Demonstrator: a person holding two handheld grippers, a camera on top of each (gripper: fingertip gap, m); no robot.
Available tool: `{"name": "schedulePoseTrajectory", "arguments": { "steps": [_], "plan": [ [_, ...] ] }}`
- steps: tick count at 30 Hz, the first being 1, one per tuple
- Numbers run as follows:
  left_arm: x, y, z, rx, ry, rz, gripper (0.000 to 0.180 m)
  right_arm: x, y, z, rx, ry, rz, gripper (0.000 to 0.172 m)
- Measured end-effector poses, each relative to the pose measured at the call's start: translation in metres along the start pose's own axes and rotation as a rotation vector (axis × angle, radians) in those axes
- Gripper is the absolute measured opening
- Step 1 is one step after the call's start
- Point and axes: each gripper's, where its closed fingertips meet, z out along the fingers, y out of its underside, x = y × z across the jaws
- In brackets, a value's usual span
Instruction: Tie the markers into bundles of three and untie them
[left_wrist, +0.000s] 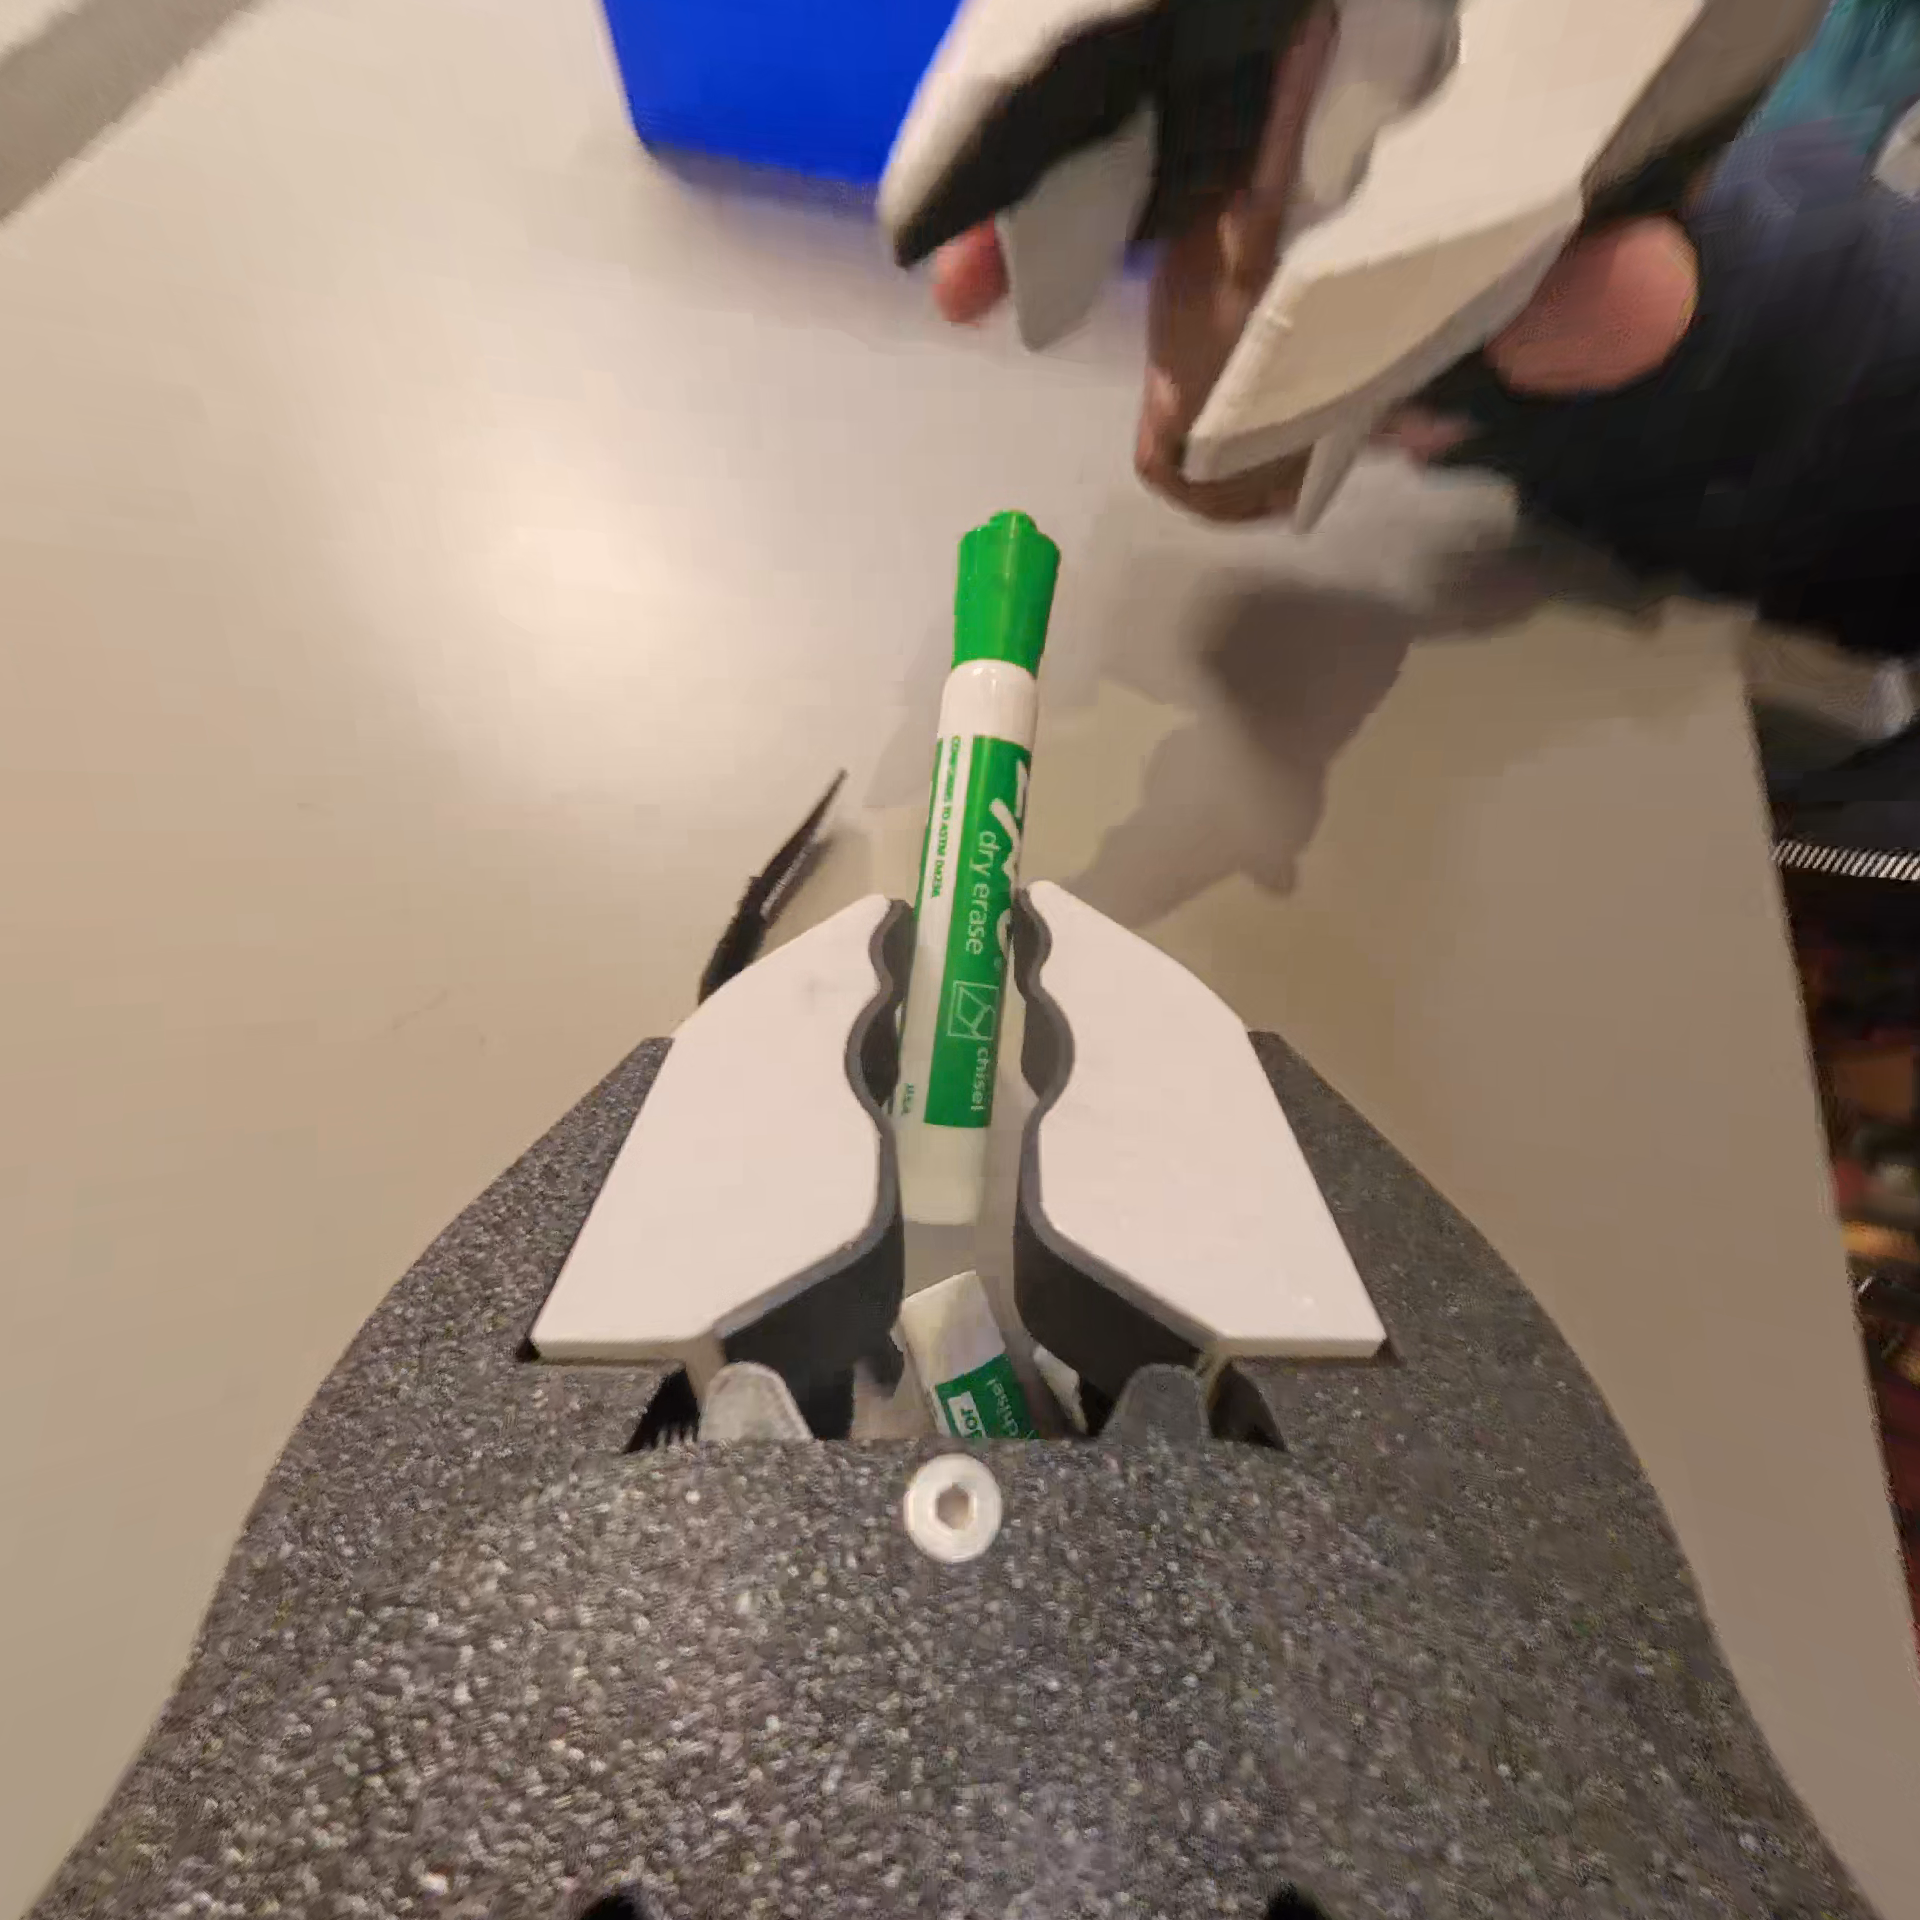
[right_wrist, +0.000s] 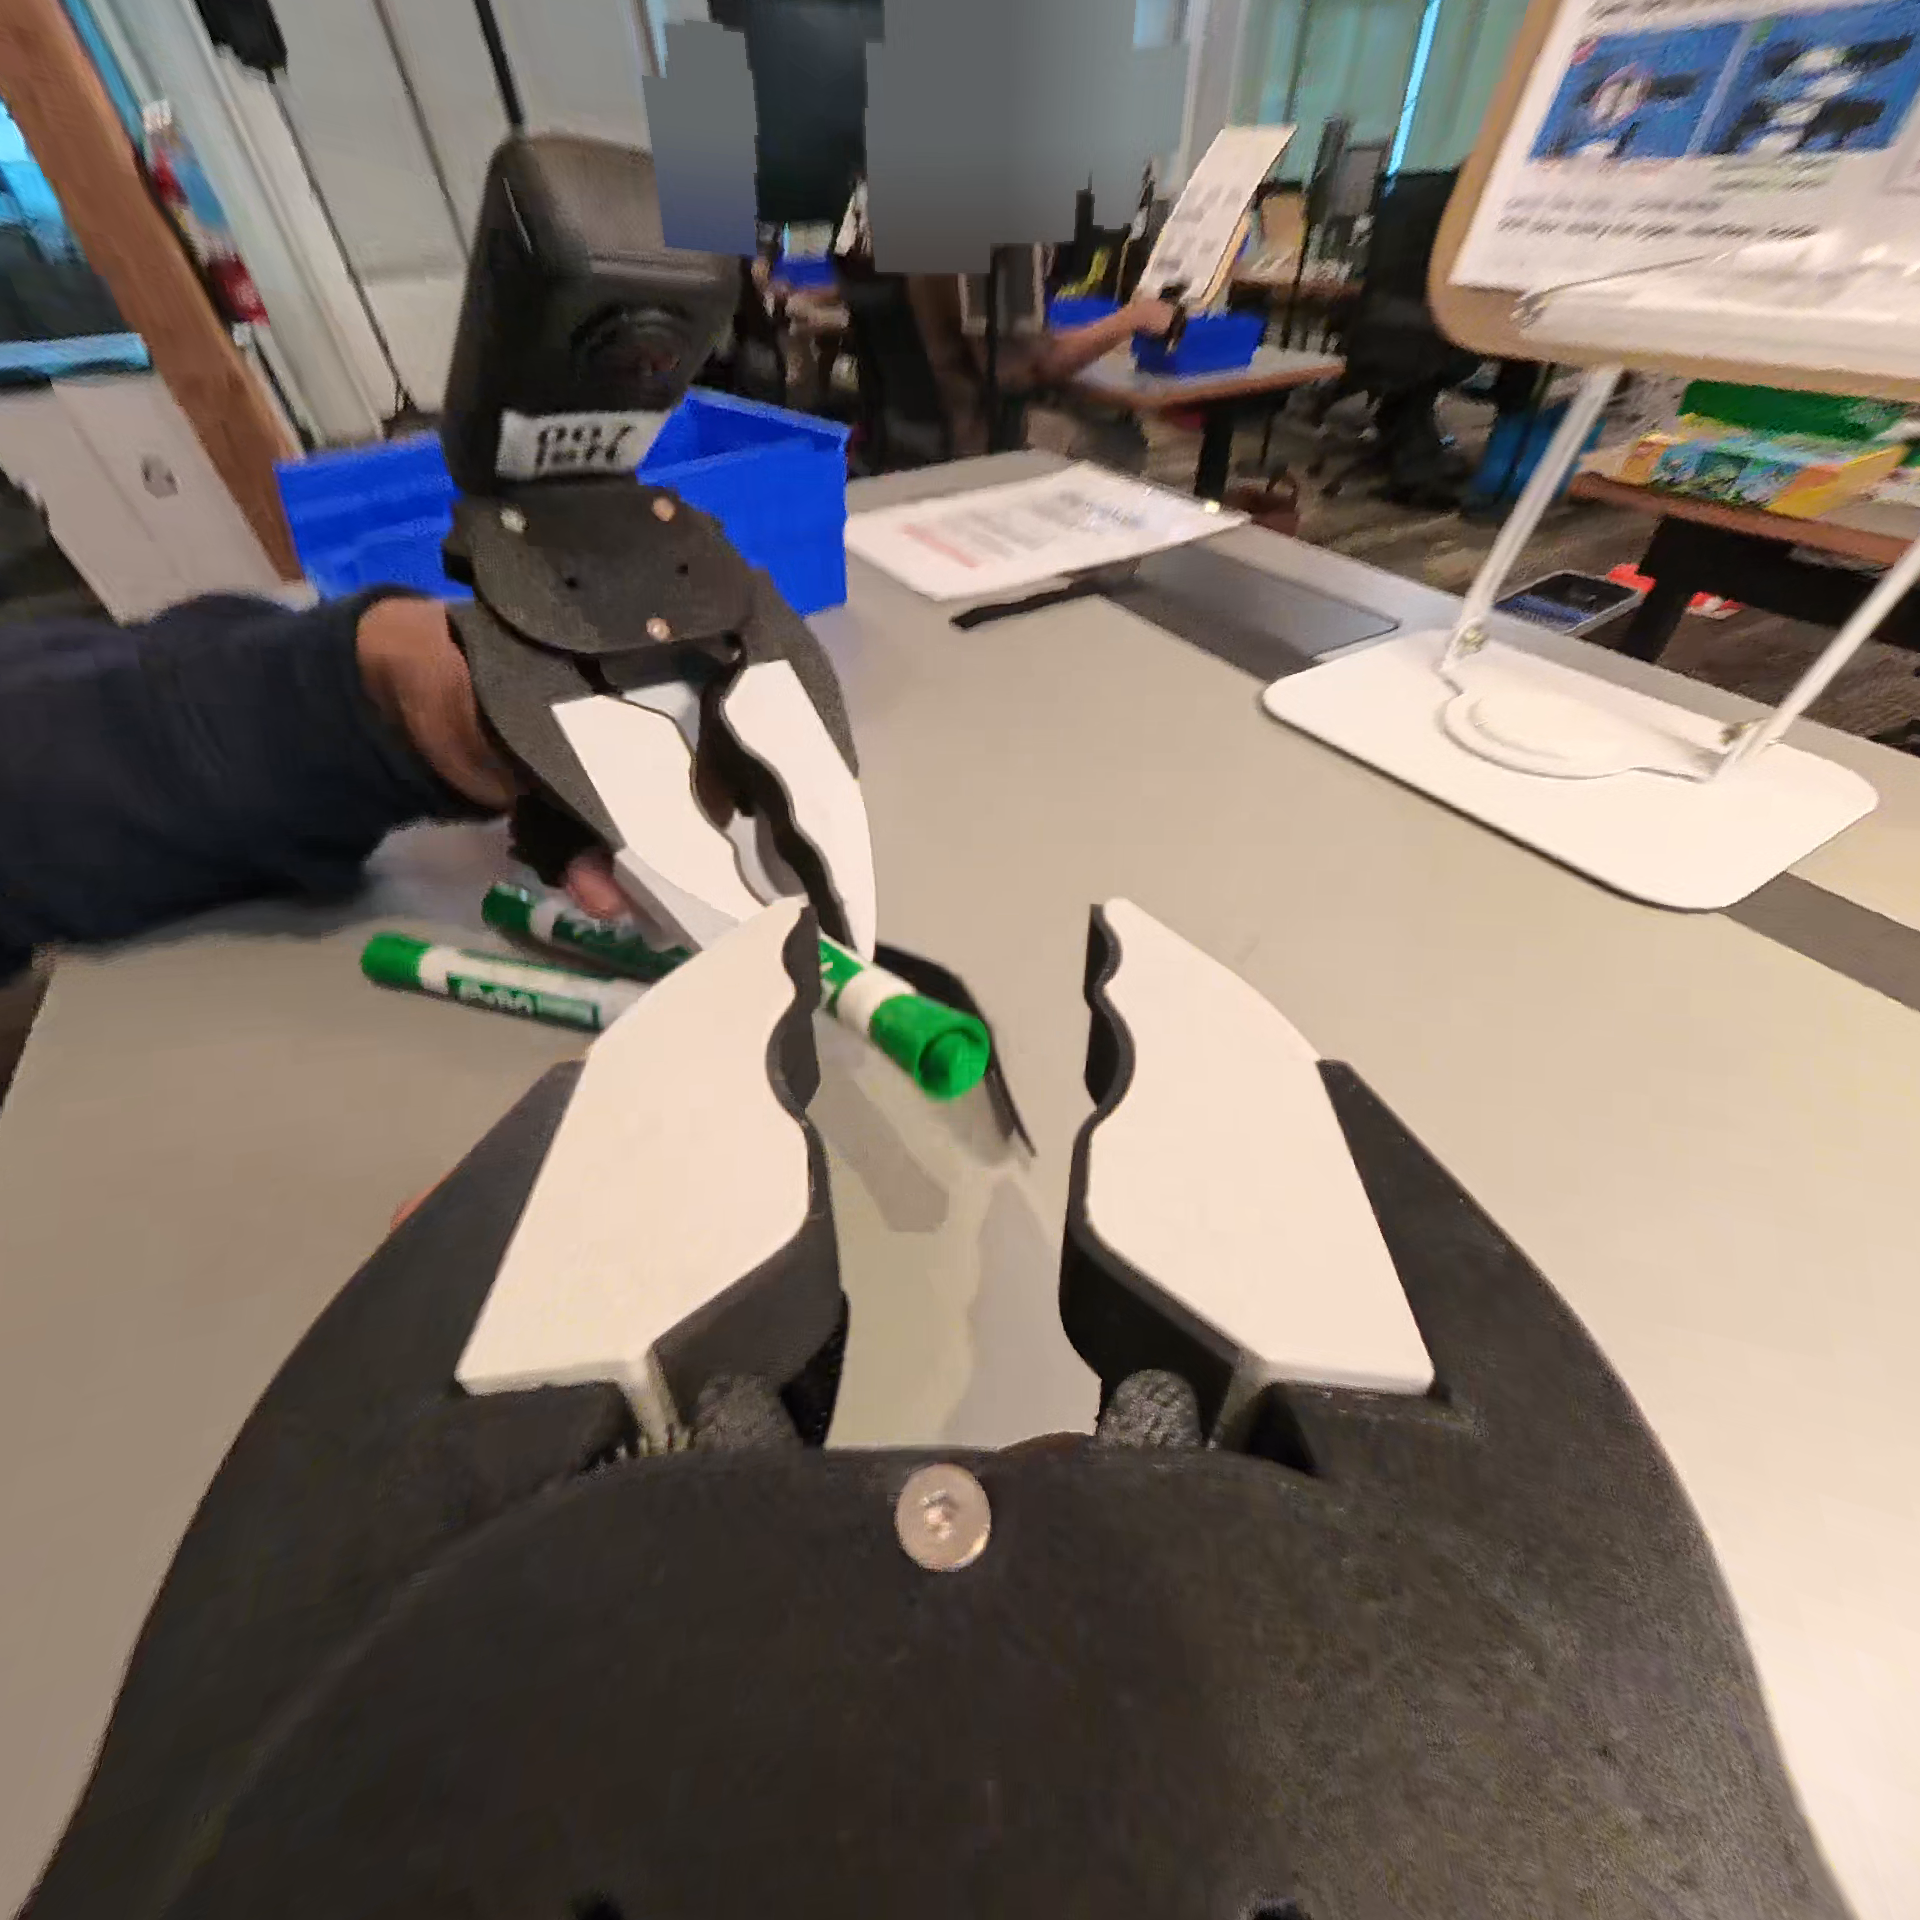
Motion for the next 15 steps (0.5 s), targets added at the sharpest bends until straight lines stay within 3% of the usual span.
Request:
{"name": "schedulePoseTrajectory", "arguments": {
  "steps": [1,8,15],
  "plan": [
    [-0.004,-0.005,-0.005,0.059,-0.006,-0.048,0.020,0.003,-0.003,0.000,0.039,0.012,0.031,0.050],
    [-0.004,-0.048,-0.038,0.442,0.112,-0.261,0.019,-0.020,0.000,0.028,0.138,-0.095,0.200,0.054],
    [0.004,-0.046,-0.031,0.484,0.177,-0.314,0.019,-0.038,-0.015,0.051,0.239,-0.179,0.192,0.051]
  ]
}}
